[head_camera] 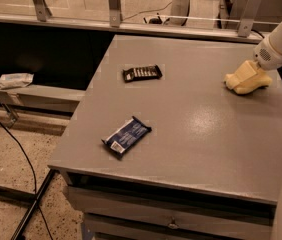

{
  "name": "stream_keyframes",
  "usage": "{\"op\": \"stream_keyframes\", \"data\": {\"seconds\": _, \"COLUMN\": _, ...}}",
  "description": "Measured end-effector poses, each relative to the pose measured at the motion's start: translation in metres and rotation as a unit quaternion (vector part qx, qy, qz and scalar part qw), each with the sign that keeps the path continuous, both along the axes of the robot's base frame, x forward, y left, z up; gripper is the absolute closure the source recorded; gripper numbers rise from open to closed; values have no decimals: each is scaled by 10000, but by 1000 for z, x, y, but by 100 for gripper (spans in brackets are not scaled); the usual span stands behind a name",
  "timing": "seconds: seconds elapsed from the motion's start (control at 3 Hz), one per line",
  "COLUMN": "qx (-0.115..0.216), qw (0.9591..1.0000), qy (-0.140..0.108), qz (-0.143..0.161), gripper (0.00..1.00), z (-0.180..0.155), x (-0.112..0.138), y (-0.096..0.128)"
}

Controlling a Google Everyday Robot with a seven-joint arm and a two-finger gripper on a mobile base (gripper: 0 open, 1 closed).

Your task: Pick sponge

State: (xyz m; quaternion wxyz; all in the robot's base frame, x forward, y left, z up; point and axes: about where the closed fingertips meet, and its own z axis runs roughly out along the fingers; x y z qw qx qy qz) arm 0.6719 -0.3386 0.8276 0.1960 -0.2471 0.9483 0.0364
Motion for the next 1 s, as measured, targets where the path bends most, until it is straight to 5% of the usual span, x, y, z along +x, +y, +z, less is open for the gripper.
{"op": "stream_keyframes", "data": {"seconds": 0.33, "qx": 466, "qw": 9969, "qy": -263, "qz": 574, "gripper": 80, "z": 30, "x": -2, "y": 20}}
{"op": "stream_keyframes", "data": {"seconds": 0.67, "qx": 894, "qw": 9783, "qy": -1201, "qz": 1432, "gripper": 100, "z": 111, "x": -21, "y": 48}}
{"op": "stream_keyframes", "data": {"seconds": 1.0, "qx": 1102, "qw": 9452, "qy": -2042, "qz": 2298, "gripper": 100, "z": 177, "x": -51, "y": 78}}
